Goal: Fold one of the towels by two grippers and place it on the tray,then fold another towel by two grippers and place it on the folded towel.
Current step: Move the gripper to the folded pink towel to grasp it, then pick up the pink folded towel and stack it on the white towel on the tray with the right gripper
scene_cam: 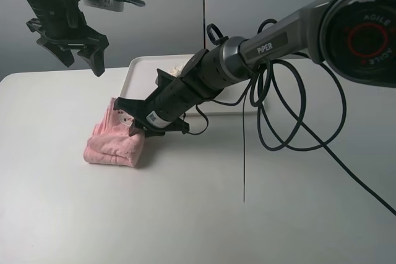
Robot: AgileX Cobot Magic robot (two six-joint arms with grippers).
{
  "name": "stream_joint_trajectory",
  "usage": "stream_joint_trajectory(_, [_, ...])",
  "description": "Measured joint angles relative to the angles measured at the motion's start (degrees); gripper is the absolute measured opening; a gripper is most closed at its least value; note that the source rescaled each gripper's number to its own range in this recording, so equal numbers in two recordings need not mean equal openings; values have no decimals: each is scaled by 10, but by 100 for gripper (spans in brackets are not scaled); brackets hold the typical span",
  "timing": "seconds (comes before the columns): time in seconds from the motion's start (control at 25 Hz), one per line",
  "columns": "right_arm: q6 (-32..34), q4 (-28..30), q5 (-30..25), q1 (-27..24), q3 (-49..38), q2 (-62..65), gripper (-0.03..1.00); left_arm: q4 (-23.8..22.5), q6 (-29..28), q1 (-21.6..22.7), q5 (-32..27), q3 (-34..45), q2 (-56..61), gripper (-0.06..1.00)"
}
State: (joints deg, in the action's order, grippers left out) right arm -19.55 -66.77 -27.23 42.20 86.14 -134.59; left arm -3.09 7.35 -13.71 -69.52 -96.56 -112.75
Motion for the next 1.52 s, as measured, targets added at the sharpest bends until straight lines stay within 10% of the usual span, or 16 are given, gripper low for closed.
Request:
stream_joint_trajectory(0.72, [-27,2,-109,12,99,-1,10,-25,1,0,1,-1,80,91])
stream_joint_trajectory(1.52, [25,69,-224,-136,278,0,10,-29,2,0,-3,-5,121,91])
